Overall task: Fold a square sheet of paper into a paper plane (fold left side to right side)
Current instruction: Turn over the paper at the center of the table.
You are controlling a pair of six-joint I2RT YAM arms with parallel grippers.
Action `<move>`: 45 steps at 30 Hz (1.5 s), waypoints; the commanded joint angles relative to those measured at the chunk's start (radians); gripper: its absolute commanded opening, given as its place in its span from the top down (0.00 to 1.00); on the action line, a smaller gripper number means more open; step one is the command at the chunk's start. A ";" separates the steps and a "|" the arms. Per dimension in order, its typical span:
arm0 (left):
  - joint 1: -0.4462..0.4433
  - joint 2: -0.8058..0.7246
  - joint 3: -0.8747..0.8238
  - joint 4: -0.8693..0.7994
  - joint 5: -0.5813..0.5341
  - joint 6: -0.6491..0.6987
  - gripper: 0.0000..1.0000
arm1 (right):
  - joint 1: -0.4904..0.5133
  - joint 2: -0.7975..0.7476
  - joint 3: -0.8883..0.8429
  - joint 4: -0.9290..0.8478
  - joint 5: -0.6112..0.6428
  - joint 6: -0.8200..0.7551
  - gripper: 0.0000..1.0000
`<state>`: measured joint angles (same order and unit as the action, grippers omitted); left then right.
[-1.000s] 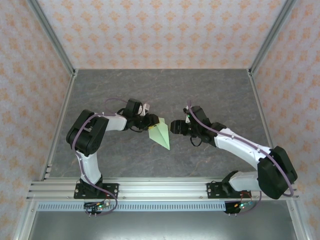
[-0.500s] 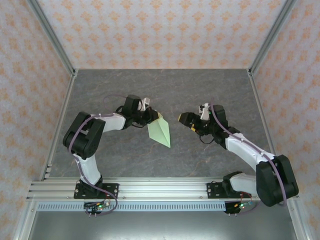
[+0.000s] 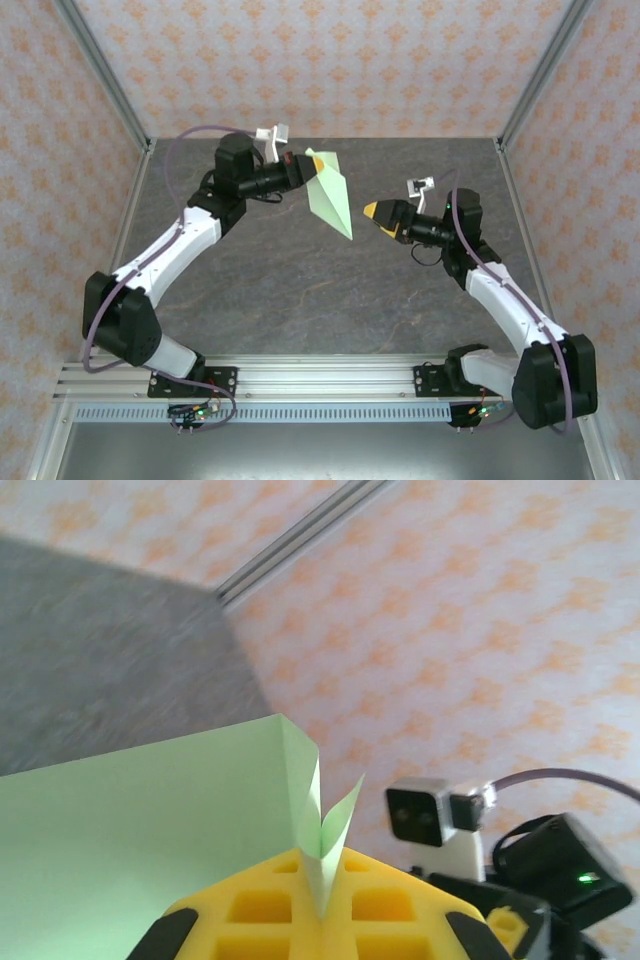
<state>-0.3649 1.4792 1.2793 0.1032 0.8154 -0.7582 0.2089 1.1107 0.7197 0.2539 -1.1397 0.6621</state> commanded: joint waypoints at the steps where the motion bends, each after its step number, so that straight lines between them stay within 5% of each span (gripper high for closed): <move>1: 0.000 -0.024 0.057 -0.024 0.067 -0.005 1.00 | 0.005 -0.033 0.046 0.096 -0.093 -0.001 0.00; 14: -0.033 -0.068 0.094 0.090 0.150 -0.103 1.00 | 0.157 0.068 0.149 0.209 -0.054 0.073 0.00; 30: -0.051 -0.078 0.034 0.016 0.159 -0.063 0.97 | 0.181 0.032 0.179 0.102 -0.045 0.005 0.65; 33: -0.050 -0.086 0.033 -0.033 0.147 -0.028 0.86 | 0.182 0.032 0.184 0.048 -0.027 -0.032 0.77; 39: -0.048 -0.127 0.061 -0.270 0.035 0.148 0.43 | 0.182 0.027 0.245 -0.277 0.060 -0.233 0.88; 45: -0.049 -0.250 0.031 -0.530 -0.367 0.334 0.32 | 0.214 0.042 0.342 -0.719 0.370 -0.478 0.95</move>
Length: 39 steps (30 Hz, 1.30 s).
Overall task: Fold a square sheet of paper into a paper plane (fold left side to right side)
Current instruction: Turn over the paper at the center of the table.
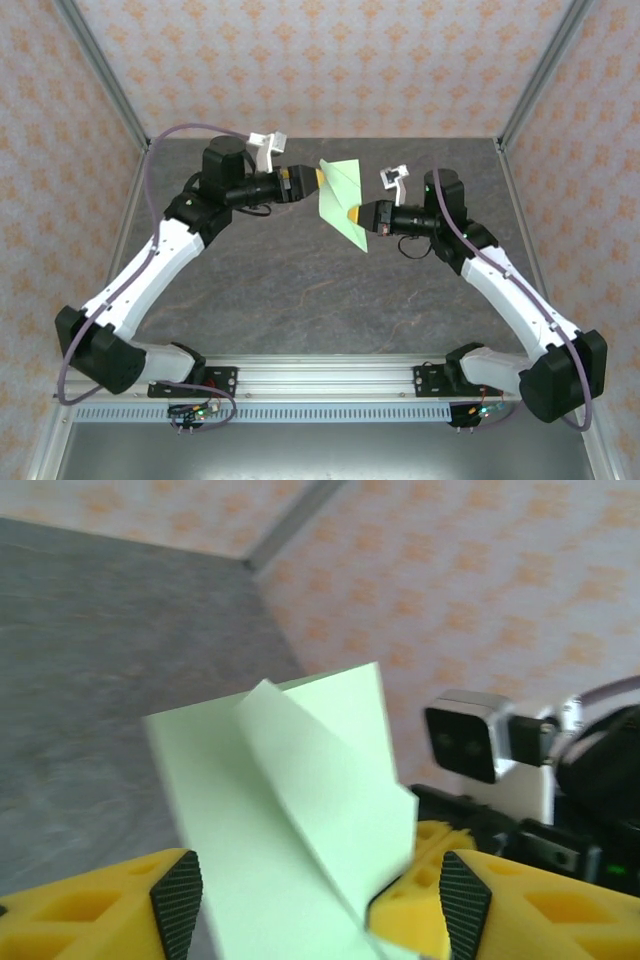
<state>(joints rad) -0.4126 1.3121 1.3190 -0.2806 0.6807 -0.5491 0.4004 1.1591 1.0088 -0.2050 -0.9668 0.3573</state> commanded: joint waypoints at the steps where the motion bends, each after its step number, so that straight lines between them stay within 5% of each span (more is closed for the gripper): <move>1: -0.001 -0.110 -0.032 -0.155 -0.305 0.126 0.32 | 0.047 0.003 0.076 -0.331 0.302 -0.208 0.95; 8: -0.002 -0.295 -0.196 -0.205 -0.714 0.077 0.31 | 0.309 0.210 0.233 -0.675 1.077 -0.275 0.95; 13: -0.001 -0.381 -0.238 -0.262 -0.871 0.070 0.30 | 0.451 0.469 0.371 -0.859 1.387 -0.255 0.95; 18: -0.001 -0.413 -0.247 -0.290 -0.928 0.070 0.28 | 0.545 0.712 0.486 -0.957 1.544 -0.229 0.93; 24: -0.001 -0.412 -0.244 -0.293 -0.930 0.074 0.28 | 0.612 0.940 0.553 -1.010 1.632 -0.218 0.92; 29: -0.001 -0.407 -0.245 -0.299 -0.927 0.069 0.28 | 0.641 1.025 0.574 -0.992 1.548 -0.228 0.88; 39: -0.002 -0.353 -0.343 -0.283 -0.773 -0.030 0.27 | 0.643 0.759 0.434 -0.780 1.176 -0.259 0.38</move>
<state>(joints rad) -0.4126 0.9337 1.0271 -0.5606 -0.1539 -0.5228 1.0405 2.0708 1.4769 -1.0584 0.3370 0.1013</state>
